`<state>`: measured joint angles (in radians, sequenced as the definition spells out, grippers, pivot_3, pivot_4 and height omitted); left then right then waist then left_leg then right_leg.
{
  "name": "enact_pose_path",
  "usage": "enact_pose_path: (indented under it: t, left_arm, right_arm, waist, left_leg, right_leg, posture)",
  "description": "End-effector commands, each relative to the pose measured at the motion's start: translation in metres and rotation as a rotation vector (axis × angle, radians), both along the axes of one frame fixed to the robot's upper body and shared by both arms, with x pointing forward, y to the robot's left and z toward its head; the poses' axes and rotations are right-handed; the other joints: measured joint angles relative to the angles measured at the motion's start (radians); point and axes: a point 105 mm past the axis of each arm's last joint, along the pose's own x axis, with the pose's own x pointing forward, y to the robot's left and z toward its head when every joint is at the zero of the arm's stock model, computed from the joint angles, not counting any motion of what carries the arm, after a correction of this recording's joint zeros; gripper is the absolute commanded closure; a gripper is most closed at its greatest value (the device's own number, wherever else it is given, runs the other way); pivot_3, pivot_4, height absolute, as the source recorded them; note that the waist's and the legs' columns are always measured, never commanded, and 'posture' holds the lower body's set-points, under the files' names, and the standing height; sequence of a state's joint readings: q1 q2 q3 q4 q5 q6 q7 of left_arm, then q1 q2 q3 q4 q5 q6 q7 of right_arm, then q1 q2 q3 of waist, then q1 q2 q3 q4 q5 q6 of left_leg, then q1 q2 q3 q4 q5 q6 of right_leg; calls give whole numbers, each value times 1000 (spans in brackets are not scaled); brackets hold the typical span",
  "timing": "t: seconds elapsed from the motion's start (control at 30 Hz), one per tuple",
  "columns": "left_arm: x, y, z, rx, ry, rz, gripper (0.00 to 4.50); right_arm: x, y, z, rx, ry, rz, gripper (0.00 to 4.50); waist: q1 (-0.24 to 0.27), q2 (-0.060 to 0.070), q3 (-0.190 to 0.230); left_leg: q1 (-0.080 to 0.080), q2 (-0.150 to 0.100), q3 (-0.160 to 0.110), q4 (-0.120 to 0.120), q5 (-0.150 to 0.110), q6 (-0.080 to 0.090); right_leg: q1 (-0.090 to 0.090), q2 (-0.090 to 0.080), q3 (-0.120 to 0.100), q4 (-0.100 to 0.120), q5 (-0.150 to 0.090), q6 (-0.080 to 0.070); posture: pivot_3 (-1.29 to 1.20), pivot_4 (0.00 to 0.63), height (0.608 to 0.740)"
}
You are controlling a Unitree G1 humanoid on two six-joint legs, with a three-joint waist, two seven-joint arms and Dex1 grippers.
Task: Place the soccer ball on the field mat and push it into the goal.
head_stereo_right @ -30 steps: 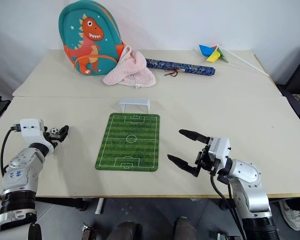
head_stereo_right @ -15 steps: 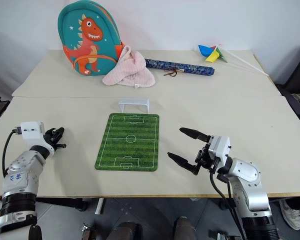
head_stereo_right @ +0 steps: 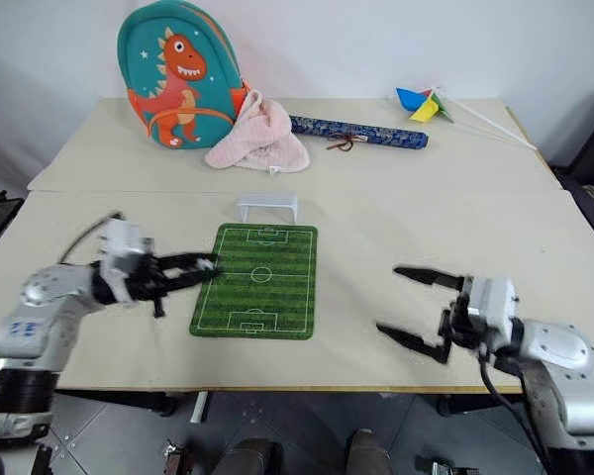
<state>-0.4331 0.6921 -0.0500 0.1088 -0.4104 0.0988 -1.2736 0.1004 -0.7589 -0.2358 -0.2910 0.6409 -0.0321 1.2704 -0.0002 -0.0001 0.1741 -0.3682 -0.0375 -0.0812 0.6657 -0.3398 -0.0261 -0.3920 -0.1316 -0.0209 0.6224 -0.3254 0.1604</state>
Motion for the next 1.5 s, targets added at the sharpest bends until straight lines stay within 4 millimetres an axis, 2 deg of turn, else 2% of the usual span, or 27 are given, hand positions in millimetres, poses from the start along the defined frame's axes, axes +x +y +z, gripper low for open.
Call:
enact_pose_path:
  t: [0.03, 0.13, 0.27, 0.63, 0.9, 0.97, 1.07, 1.2, 1.23, 1.4, 1.5]
  left_arm:
    - [3, -8, -19, 108, -47, -99, 3640]
    - [3, -14, -33, 168, -65, -174, 3640]
    - [9, -22, -45, 197, -84, -192, 3640]
    - [20, -27, -45, 169, -102, -161, 3640]
    - [16, -26, -51, 183, -78, -181, 3640]
    - [17, -27, -48, 160, -83, -165, 2926]
    - [17, -29, -45, 137, -102, -159, 2210]
    - [14, -29, -44, 128, -97, -168, 924]
    - [13, -29, -44, 126, -96, -171, 726]
    - [11, -28, -41, 119, -111, -177, 726]
    - [12, -30, -32, 72, -133, -167, 726]
  right_arm:
    - [-8, 6, 8, 11, -24, 34, 0]
    - [-9, 8, 5, 21, -21, 17, 0]
    - [-8, 14, 3, 46, -30, -13, 0]
    - [-7, 23, 1, 73, -34, -32, 0]
    - [-7, 26, -1, 78, -25, -23, 0]
    - [-6, 27, -1, 81, -21, -20, 0]
    - [-6, 29, -2, 85, -15, -14, 0]
    - [-6, 30, -2, 88, -8, -7, 0]
    - [-6, 30, -2, 89, -6, -6, 0]
    - [-5, 31, -3, 90, 2, -2, 0]
    - [-5, 31, -5, 91, 12, -1, 0]
  waist:
    - [-4, -1, 1]
    - [-3, -2, 1]
    - [3, -2, 1]
    - [8, -2, 1]
    - [12, -2, 1]
    - [12, -2, 1]
    - [12, -2, 1]
    - [13, -2, 1]
    - [13, -2, 1]
    - [13, -2, 1]
    - [13, -2, 1]
  left_leg:
    - [0, 0, 2, 0, 0, 0]
    - [0, 0, 4, 2, 1, 1]
    - [0, 0, 3, 3, 1, 2]
    - [0, -1, 3, 4, 1, 2]
    - [0, -1, 3, 6, 1, 3]
    - [0, -1, 3, 7, 1, 3]
    - [0, -1, 3, 7, 1, 3]
    - [0, -1, 3, 7, 1, 3]
    - [0, -1, 3, 7, 1, 3]
    - [0, -1, 3, 7, 1, 3]
    - [0, -1, 3, 7, 1, 3]
  right_leg:
    - [0, 0, 1, 0, 0, 1]
    - [0, 0, 2, 0, 1, 2]
    - [0, -1, 2, 1, 1, 2]
    - [0, -1, 3, 3, 2, 3]
    - [0, -1, 3, 4, 2, 3]
    - [0, -1, 3, 4, 2, 3]
    - [0, -1, 3, 4, 2, 3]
    - [0, -1, 3, 4, 2, 3]
    - [0, -1, 3, 4, 2, 3]
    - [0, -1, 3, 4, 2, 3]
    - [0, -1, 3, 4, 2, 3]
  posture:
    - [0, 150, 740]
    - [0, 150, 740]
    - [0, 150, 740]
    - [0, 150, 740]
    - [0, 150, 740]
    - [0, 150, 740]
    - [0, 150, 740]
    - [0, 150, 740]
    - [0, 150, 740]
    - [0, 150, 740]
    - [0, 150, 740]
